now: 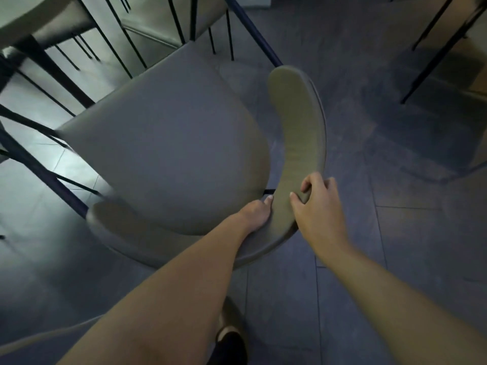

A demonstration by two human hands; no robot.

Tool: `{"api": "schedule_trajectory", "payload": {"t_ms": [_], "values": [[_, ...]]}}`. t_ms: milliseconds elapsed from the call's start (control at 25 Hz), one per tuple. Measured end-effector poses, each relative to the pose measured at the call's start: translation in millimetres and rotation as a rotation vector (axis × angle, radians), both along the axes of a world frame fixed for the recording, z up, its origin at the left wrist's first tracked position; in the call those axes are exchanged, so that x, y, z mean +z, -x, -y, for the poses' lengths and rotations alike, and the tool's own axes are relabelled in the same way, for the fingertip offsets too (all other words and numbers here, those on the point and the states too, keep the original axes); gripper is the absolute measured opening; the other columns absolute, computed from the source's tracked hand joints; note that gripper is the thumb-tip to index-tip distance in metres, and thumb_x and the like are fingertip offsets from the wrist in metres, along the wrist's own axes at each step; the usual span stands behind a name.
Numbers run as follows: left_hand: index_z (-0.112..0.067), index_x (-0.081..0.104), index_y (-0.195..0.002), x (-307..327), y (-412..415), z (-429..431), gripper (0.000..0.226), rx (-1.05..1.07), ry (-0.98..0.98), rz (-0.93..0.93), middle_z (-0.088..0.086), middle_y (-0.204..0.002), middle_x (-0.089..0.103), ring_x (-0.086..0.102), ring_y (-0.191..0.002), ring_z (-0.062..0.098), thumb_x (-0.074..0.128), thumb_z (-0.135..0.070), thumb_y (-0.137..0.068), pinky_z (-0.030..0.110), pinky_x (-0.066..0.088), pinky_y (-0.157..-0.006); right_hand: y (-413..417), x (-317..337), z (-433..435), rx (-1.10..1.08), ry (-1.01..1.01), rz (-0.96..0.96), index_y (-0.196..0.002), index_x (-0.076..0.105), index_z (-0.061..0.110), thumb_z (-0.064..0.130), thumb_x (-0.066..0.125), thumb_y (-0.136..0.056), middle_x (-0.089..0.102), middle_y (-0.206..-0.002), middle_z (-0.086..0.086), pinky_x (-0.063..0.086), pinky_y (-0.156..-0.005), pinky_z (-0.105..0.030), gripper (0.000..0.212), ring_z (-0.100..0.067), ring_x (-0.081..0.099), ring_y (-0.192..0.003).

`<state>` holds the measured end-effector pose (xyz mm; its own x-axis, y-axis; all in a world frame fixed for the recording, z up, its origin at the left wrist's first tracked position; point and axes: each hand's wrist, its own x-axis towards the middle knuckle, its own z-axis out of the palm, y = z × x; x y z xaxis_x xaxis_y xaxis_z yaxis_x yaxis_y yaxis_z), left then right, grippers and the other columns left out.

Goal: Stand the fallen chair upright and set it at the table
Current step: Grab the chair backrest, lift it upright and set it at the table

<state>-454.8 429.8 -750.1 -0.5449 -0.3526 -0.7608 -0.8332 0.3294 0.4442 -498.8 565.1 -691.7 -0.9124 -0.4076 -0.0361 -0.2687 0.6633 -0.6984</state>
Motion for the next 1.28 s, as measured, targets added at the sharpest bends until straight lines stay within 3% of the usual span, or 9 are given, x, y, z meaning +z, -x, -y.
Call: {"api": "schedule_trajectory", "payload": {"t_ms": [240,360,520,800,1000,1280], "values": [[0.006,0.047,-0.142,21.5,6.2,46.6,0.063,-0.043,-0.045,-0.018,0.028,-0.147,0.045,0.042,-0.137,0.035,0.017,-0.038,-0.109,0.035,0.029,-0.110,3.1,29.2,54.8,0.002,-0.137,-0.019,-0.094,0.043,0.023,0.025,0.067,-0.092,0.042,-0.106,-0.005,0.055,-0.066,-0.048,0.024,-0.034,0.058,-0.070],[0.003,0.046,-0.143,32.0,10.3,83.4,0.061,-0.072,-0.038,-0.003,0.028,-0.146,0.046,0.043,-0.137,0.036,0.016,-0.037,-0.109,0.037,0.030,-0.110,5.2,44.4,95.8,0.002,-0.192,-0.037,-0.090,0.043,0.025,0.024,0.063,-0.092,0.038,-0.105,-0.006,0.056,-0.062,-0.047,0.020,-0.034,0.056,-0.063],[0.003,0.052,-0.140,40.2,16.1,133.4,0.069,-0.045,-0.023,-0.003,0.024,-0.146,0.049,0.045,-0.136,0.033,0.018,-0.047,-0.106,0.036,0.031,-0.109,11.4,59.0,148.8,0.012,-0.144,-0.046,-0.087,0.052,0.017,0.017,0.065,-0.090,0.038,-0.105,-0.008,0.051,-0.061,-0.040,0.013,-0.033,0.053,-0.062],[0.001,0.050,-0.142,48.3,22.7,190.8,0.065,-0.108,-0.064,-0.025,0.021,-0.150,0.045,0.041,-0.140,0.031,0.019,-0.045,-0.107,0.035,0.028,-0.111,22.0,71.3,209.1,0.020,-0.158,-0.019,-0.085,0.054,0.017,0.016,0.064,-0.090,0.037,-0.104,-0.004,0.034,-0.056,-0.032,0.012,-0.020,0.048,-0.060],[0.000,0.050,-0.141,60.9,21.5,241.4,0.065,-0.147,-0.062,-0.014,0.020,-0.150,0.046,0.041,-0.140,0.031,0.021,-0.046,-0.106,0.036,0.026,-0.114,28.9,81.5,259.6,0.069,-0.183,0.032,-0.084,0.052,0.019,0.018,0.064,-0.089,0.039,-0.104,-0.004,0.039,-0.062,-0.033,0.013,-0.024,0.053,-0.063],[-0.003,0.060,-0.130,68.2,12.5,309.1,0.060,-0.168,-0.093,0.038,0.017,-0.136,0.058,0.057,-0.123,0.030,0.029,-0.048,-0.104,0.038,0.040,-0.107,33.3,80.5,326.6,0.080,-0.228,0.113,-0.086,0.052,0.019,0.019,0.063,-0.089,0.038,-0.101,-0.004,0.029,-0.049,-0.027,0.011,-0.020,0.050,-0.062]]}}
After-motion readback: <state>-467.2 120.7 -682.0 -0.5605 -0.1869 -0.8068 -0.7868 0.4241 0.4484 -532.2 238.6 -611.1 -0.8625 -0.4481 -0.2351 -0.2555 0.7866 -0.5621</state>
